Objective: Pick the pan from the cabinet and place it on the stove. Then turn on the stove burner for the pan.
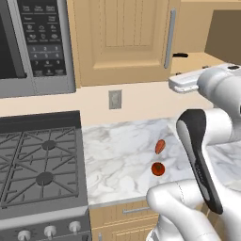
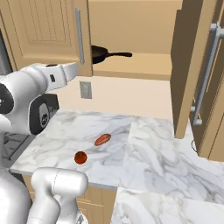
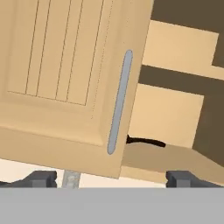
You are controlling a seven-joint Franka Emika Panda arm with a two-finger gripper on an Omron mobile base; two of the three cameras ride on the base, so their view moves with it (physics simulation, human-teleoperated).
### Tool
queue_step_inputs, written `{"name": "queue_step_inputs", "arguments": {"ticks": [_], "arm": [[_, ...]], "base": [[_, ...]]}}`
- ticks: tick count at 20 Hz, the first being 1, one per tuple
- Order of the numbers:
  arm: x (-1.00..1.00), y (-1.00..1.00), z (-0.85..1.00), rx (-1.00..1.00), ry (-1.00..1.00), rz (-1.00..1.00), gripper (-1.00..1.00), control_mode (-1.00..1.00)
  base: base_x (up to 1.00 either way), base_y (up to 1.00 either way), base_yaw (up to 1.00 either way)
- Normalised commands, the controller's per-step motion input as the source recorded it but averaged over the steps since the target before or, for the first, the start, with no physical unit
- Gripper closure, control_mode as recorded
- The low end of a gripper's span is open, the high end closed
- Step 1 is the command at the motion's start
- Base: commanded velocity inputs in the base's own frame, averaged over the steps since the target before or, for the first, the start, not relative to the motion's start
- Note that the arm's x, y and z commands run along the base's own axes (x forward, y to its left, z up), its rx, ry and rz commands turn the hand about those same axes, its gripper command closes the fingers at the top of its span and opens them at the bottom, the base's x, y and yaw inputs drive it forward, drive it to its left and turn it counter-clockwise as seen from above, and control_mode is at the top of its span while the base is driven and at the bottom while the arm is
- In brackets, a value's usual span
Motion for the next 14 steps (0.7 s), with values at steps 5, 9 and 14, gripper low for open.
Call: {"name": "queue_step_inputs", "arguments": {"ticks": [5,9,14], "arm": [[0.26,0.2,0.0,0.13,-0.18,0.18,-1.0,-1.0],[0.01,0.0,0.01,0.08,-0.16,0.02,-1.0,-1.0],[0.22,0.0,0.12,0.08,-0.12,0.0,-1.0,-1.0]], "base": [[0.0,0.0,0.0],[0.0,0.0,0.0],[0.0,0.0,0.0]]}}
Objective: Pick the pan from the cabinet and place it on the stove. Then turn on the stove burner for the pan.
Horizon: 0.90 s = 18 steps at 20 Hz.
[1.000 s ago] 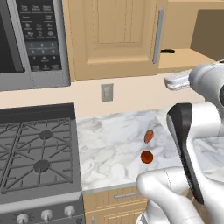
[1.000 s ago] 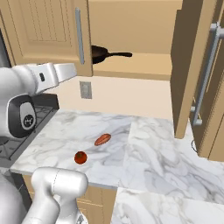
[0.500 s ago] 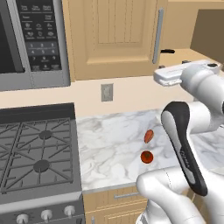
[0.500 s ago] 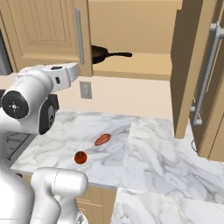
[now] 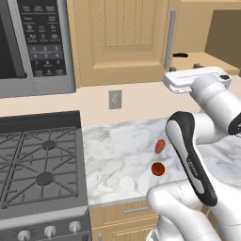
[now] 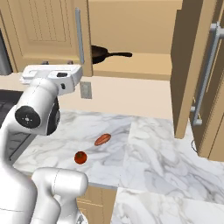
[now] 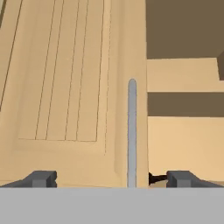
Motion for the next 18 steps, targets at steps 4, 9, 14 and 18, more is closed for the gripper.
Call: {"name": "queue_step_inputs", "arguments": {"ticks": [4,9,14,18], "arm": [[0.49,0.0,0.13,0.07,-0.02,0.0,-1.0,-1.0],[0.41,-0.12,0.14,0.05,0.0,0.0,-1.0,-1.0],[0.18,-0.24,0.12,0.03,0.0,0.0,-1.0,-1.0],[0.22,-0.12,0.02,0.01,0.0,0.0,-1.0,-1.0]], "base": [[0.0,0.0,0.0],[0.0,0.0,0.0],[0.0,0.0,0.0],[0.0,0.0,0.0]]}}
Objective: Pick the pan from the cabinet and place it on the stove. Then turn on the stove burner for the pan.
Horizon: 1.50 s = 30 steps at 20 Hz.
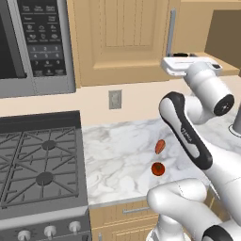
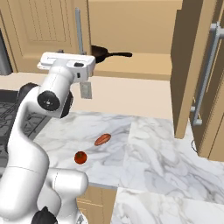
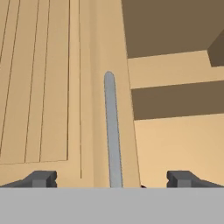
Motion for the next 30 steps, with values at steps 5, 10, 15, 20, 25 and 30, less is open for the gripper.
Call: {"name": "queue_step_inputs", "arguments": {"ticks": [5,10,15,20,25,30], "arm": [[0.29,0.0,0.0,0.0,0.0,0.0,-1.0,-1.0],[0.25,0.01,0.0,0.0,0.0,0.0,-1.0,-1.0],[0.27,0.06,0.0,0.0,0.0,0.0,-1.0,-1.0],[0.29,0.19,0.0,0.0,0.0,0.0,-1.0,-1.0],[0.3,0.17,0.0,0.0,0.0,0.0,-1.0,-1.0],[0.28,0.0,0.0,0.0,0.0,0.0,-1.0,-1.0]], "base": [[0.0,0.0,0.0],[0.0,0.0,0.0],[0.0,0.0,0.0],[0.0,0.0,0.0],[0.0,0.0,0.0],[0.0,0.0,0.0]]}}
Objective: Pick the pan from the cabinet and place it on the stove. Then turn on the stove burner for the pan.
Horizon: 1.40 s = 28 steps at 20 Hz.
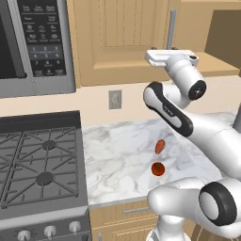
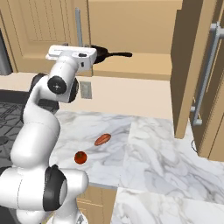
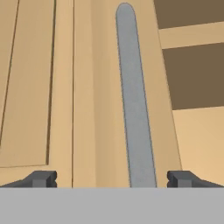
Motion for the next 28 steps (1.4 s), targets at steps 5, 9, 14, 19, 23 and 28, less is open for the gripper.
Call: {"name": "queue_step_inputs", "arguments": {"ticks": [5,9,14,19,23,28], "arm": [[0.27,0.0,0.0,0.0,0.0,0.0,-1.0,-1.0],[0.28,0.0,0.0,0.0,0.0,0.02,-1.0,-1.0],[0.27,0.0,0.0,0.0,0.0,0.04,-1.0,-1.0],[0.33,0.0,0.0,0.0,0.03,0.04,1.0,-1.0],[0.29,0.02,-0.05,0.0,0.04,0.04,-1.0,-1.0],[0.09,0.17,-0.18,-0.06,0.1,0.01,-1.0,-1.0]], "base": [[0.0,0.0,0.0],[0.0,0.0,0.0],[0.0,0.0,0.0],[0.0,0.0,0.0],[0.0,0.0,0.0],[0.0,0.0,0.0]]}}
